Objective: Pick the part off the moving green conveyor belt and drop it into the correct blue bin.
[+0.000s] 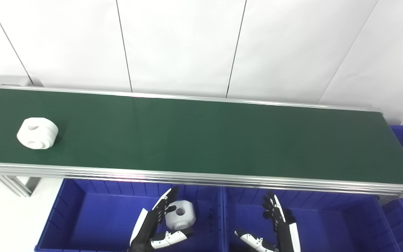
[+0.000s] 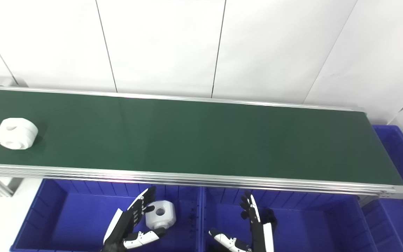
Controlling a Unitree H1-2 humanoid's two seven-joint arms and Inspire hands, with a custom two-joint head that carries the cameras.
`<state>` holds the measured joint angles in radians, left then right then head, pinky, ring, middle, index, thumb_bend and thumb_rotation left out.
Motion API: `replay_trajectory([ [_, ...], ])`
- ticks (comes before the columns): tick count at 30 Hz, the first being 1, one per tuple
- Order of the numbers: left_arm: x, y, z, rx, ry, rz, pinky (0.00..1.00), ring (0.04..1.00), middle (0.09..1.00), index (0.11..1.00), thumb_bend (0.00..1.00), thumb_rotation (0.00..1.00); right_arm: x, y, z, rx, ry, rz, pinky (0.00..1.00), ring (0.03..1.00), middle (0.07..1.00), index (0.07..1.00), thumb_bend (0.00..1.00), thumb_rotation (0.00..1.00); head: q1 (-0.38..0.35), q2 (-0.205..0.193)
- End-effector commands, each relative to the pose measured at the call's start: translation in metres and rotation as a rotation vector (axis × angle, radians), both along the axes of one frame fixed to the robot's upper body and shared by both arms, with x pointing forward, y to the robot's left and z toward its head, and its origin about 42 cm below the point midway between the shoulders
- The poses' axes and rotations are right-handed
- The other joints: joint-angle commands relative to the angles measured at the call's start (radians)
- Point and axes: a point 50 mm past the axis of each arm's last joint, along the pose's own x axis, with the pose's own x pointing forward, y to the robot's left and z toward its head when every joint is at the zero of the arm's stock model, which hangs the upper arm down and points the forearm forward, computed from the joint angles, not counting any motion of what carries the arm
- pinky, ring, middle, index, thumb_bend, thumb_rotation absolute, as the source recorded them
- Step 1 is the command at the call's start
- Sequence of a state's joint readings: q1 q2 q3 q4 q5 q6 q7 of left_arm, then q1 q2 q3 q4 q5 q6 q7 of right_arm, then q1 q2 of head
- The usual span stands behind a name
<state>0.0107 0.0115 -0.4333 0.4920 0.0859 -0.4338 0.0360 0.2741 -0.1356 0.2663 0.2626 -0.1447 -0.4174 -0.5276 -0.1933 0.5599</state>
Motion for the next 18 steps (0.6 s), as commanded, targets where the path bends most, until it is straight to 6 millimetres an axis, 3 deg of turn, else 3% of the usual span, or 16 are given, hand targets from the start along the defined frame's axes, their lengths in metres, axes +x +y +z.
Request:
replay_trajectory([
  [1, 0.0072, -0.0071, 0.0117, -0.031, -0.066, -0.006, 0.84, 0.916, 0.939, 0.911, 0.67, 0.45, 0.0053, -0.0008, 0.0105, 0.004, -0.086, -0.001, 0.88, 0.882, 0.906, 0.950, 0.74, 0.27, 0.001, 0.000],
  [18, 0.0071, -0.0070, 0.0115, -0.033, -0.064, -0.008, 0.84, 0.912, 0.940, 0.911, 0.67, 0.43, 0.0045, -0.0009, 0.0102, 0.005, -0.083, 0.006, 0.88, 0.888, 0.912, 0.954, 0.73, 0.30, 0.002, 0.000],
])
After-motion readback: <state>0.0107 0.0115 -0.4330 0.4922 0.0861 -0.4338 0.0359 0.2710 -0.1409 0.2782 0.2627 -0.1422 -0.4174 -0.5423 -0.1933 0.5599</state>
